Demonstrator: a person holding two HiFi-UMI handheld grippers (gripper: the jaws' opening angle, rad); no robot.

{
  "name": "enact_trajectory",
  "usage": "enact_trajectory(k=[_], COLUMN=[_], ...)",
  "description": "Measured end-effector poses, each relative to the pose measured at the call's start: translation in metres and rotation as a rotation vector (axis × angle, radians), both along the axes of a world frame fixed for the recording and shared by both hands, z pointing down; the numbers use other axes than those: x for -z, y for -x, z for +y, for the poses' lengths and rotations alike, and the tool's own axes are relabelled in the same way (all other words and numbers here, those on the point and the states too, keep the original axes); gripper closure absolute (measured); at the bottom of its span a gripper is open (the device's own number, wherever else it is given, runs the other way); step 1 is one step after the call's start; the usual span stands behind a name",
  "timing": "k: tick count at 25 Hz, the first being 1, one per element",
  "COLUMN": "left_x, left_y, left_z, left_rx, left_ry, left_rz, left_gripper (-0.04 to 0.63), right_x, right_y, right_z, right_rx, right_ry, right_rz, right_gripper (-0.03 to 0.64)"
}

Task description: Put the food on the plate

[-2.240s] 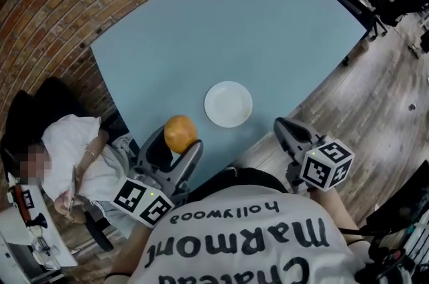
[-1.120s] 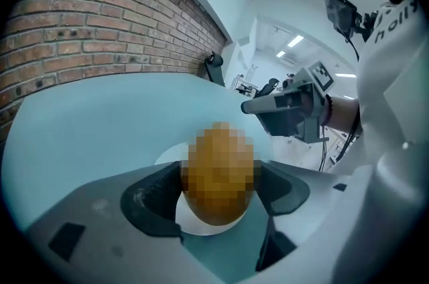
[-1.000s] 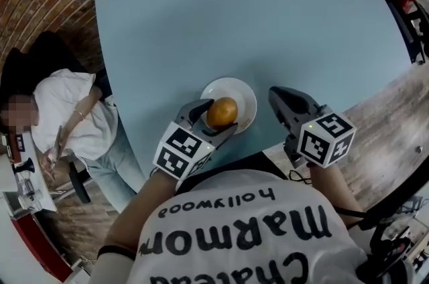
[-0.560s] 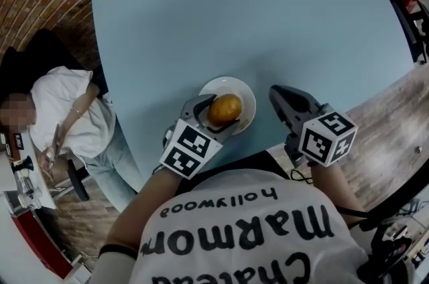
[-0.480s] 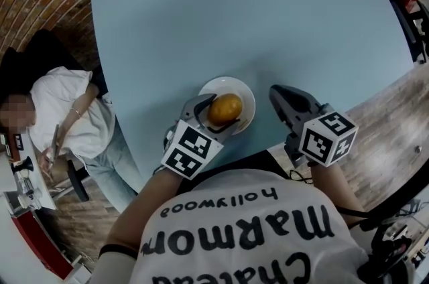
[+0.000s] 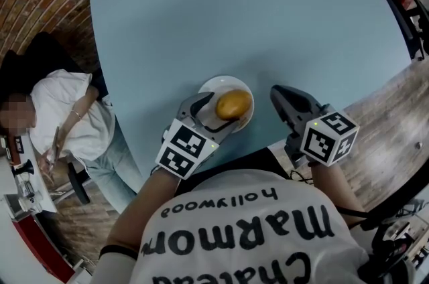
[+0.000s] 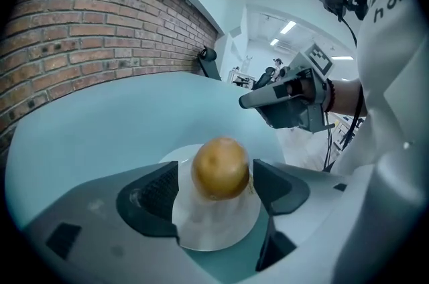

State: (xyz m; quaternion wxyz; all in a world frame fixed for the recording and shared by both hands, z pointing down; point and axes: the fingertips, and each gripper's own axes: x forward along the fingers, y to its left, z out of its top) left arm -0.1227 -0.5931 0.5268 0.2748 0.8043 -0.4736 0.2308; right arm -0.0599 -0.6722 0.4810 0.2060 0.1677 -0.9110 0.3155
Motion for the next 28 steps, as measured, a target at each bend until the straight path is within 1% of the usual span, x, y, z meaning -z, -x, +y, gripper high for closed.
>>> enact_trajectory(k=[3,6,11,12,15,17,18,23,25,28], left_x=[0.012,0.035,0.095,0.105,0.132,0.146,0.151,0.174,0.179,0.185], left_y=[0.007,0.018,0.035,0.039,0.053,0.064,0.070,0.092,0.097,0.098], left_z=[0.001,0.003,0.008,0.011,0.022,0.032,0.038,0.063,0.075,0.086], left_rx=[0.028,0.071,0.153,0.171,0.235,0.272,0.285,0.336,0.350,0.351], left_ry=[-0.027,-0.078,-0.224,-0.252,-0.325,-0.363,-0.380,-0.476,-0.491,-0.510], left_rz=[0.020,0.045,0.142,0.162,0.220,0.243,0.246,0.250,0.261,0.284], left_gripper=[0.265,0.265,0.268,0.279,0.370,0.397,0.407,0.520,0.545,0.563], right_x=[0.005,0.015,0.032,0.035,0.045,0.054,0.058,0.082,0.089,0.095], right_y=[0.001,0.001,-0.001,-0.002,-0.003,-0.002,-0.001,0.002,0.002,0.005], right_z=[0.000,0.003,0.013,0.015,0.023,0.028,0.031,0.045,0.054,0.067], right_rx=[-0.006,-0.008,-0.020,-0.024,-0.033,-0.039,-0.041,-0.043,-0.043,-0.038], right_ry=[-0.012,-0.032,-0.072,-0.078,-0.099,-0.117,-0.128,-0.185,-0.195,-0.203], right_rz=[-0.006,-0.014,-0.029,-0.031,-0.034,-0.040,-0.044,-0.069,-0.080,-0.085], right_gripper=[0.604,0.604,0.604,0.604,0.604,0.604,0.604,0.604,0.604,0.604])
